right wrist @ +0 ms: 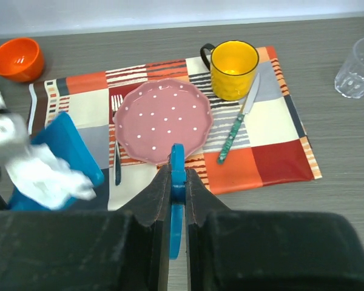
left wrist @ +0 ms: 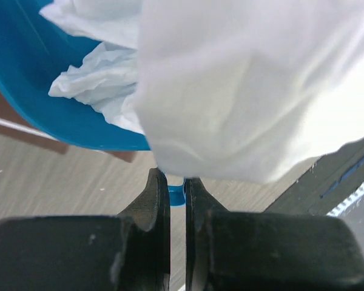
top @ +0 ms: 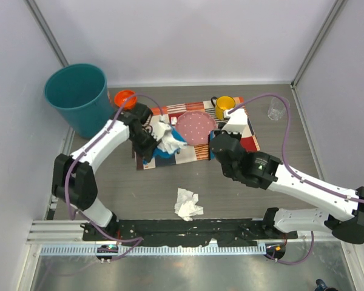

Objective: Sweep away the paper scraps from the table

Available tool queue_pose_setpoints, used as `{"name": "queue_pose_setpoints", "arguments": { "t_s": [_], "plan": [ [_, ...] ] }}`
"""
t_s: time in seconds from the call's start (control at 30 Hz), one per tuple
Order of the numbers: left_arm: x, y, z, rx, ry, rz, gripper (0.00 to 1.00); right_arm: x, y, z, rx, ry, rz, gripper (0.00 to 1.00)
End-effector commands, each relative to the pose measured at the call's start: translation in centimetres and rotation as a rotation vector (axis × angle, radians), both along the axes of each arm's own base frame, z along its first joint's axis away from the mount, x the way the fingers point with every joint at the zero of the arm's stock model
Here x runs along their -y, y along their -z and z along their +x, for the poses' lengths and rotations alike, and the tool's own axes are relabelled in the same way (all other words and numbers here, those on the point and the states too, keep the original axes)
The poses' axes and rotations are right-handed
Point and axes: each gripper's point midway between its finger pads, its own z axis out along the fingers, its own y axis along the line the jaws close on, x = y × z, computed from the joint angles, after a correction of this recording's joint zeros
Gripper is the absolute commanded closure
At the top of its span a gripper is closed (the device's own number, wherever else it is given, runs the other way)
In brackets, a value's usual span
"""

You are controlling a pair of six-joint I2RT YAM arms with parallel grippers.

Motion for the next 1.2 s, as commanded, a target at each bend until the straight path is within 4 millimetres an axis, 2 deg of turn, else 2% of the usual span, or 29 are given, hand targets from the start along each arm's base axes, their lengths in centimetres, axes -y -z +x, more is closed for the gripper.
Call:
{"name": "queue_pose_setpoints", "arguments": {
  "t_s": [0.0, 0.03, 0.07, 0.13, 0.17, 0.23, 0.27, 0.33, 0.37, 0.43, 0.47, 0.5, 0.53, 0.57, 0.6, 0.63, 0.7, 0.73, 0.83, 0.93, 0.97, 1.0, 1.03, 1.07, 1.1, 1.13, 1.17],
  "plan": [
    [-1.1, -3.3, 3.2, -0.013, -0.180, -0.086, 1.00, 2.1, -0.7, -0.2, 0.030, 0.068, 0.003, 0.99],
    [-1.6, -4.0, 3.9, -0.002, -0.209, -0.101, 1.00, 2.2, -0.6, -0.2, 0.027, 0.070, -0.002, 0.99],
    [-1.6, -5.5, 4.9, 0.023, -0.234, -0.137, 1.00, 2.2, -0.4, -0.2, 0.023, 0.071, -0.008, 0.99],
    [-3.1, -7.0, 6.6, 0.055, -0.315, -0.163, 1.00, 2.3, 0.0, -0.3, 0.015, 0.070, -0.018, 0.99],
    [-3.6, -8.6, 7.7, 0.098, -0.336, -0.174, 1.00, 2.3, 0.1, -0.3, 0.012, 0.070, -0.019, 0.99],
    [-5.1, -9.8, 8.8, 0.118, -0.385, -0.176, 1.00, 2.3, 0.4, -0.4, 0.003, 0.065, -0.022, 0.99],
    [-5.5, -11.6, 9.8, 0.162, -0.398, -0.192, 1.00, 2.3, 0.5, -0.5, -0.001, 0.065, -0.029, 0.99],
    [-6.7, -12.7, 10.2, 0.157, -0.441, -0.203, 1.00, 2.3, 0.9, -0.5, -0.009, 0.061, -0.037, 0.99],
    [-6.9, -14.4, 10.8, 0.196, -0.447, -0.228, 1.00, 2.4, 1.0, -0.6, -0.011, 0.063, -0.040, 0.99],
    [-7.9, -15.4, 11.3, 0.188, -0.482, -0.255, 1.00, 2.5, 1.3, -0.6, -0.017, 0.063, -0.048, 0.99],
    [-8.2, -17.0, 12.0, 0.224, -0.489, -0.269, 1.00, 2.4, 1.5, -0.7, -0.021, 0.060, -0.045, 0.99],
    [-8.2, -17.4, 11.6, 0.206, -0.493, -0.272, 1.00, 2.4, 1.5, -0.7, -0.023, 0.058, -0.048, 0.99],
    [-9.5, -18.0, 12.0, 0.211, -0.534, -0.280, 1.00, 2.5, 1.6, -0.7, -0.026, 0.059, -0.048, 0.99],
    [-10.0, -19.0, 12.9, 0.235, -0.545, -0.292, 1.00, 2.5, 1.6, -0.8, -0.028, 0.056, -0.046, 0.99],
    [-10.4, -19.4, 13.1, 0.237, -0.558, -0.299, 1.00, 2.5, 1.7, -0.8, -0.029, 0.056, -0.050, 0.99],
    [-11.3, -20.8, 13.3, 0.264, -0.588, -0.312, 1.00, 2.5, 1.8, -0.8, -0.031, 0.055, -0.051, 0.99],
    [-12.3, -21.3, 14.0, 0.278, -0.619, -0.322, 1.00, 2.6, 1.7, -0.9, -0.032, 0.054, -0.050, 0.99],
    [-12.9, -22.4, 14.3, 0.314, -0.638, -0.333, 1.00, 2.6, 1.8, -0.9, -0.035, 0.053, -0.052, 0.99],
    [-15.2, -24.0, 15.0, 0.379, -0.709, -0.343, 1.00, 2.6, 2.1, -1.0, -0.040, 0.050, -0.053, 0.99],
    [-18.4, -25.3, 15.7, 0.478, -0.791, -0.292, 1.00, 2.5, 2.4, -1.0, -0.049, 0.045, -0.060, 0.99],
    [-20.8, -25.5, 16.3, 0.551, -0.849, -0.198, 1.00, 2.6, 2.5, -1.1, -0.052, 0.044, -0.062, 0.99],
    [-22.2, -26.3, 16.2, 0.612, -0.859, -0.131, 1.00, 2.6, 2.5, -1.1, -0.052, 0.044, -0.060, 0.99],
    [-23.5, -25.4, 16.2, 0.621, -0.884, -0.063, 1.00, 2.6, 2.6, -1.1, -0.053, 0.043, -0.060, 0.99],
    [-25.3, -26.4, 17.2, 0.716, -0.905, 0.007, 1.00, 2.6, 2.6, -1.1, -0.053, 0.045, -0.060, 0.99],
    [-27.8, -27.9, 15.9, 0.800, -0.945, 0.142, 1.00, 2.6, 2.7, -1.2, -0.055, 0.043, -0.059, 0.99],
    [-29.1, -26.5, 15.8, 0.798, -0.954, 0.225, 1.00, 2.7, 2.8, -1.1, -0.055, 0.046, -0.061, 0.99],
    [-30.1, -27.1, 15.4, 0.844, -0.967, 0.284, 1.00, 2.7, 2.9, -1.2, -0.057, 0.044, -0.062, 0.99]
  ]
}}
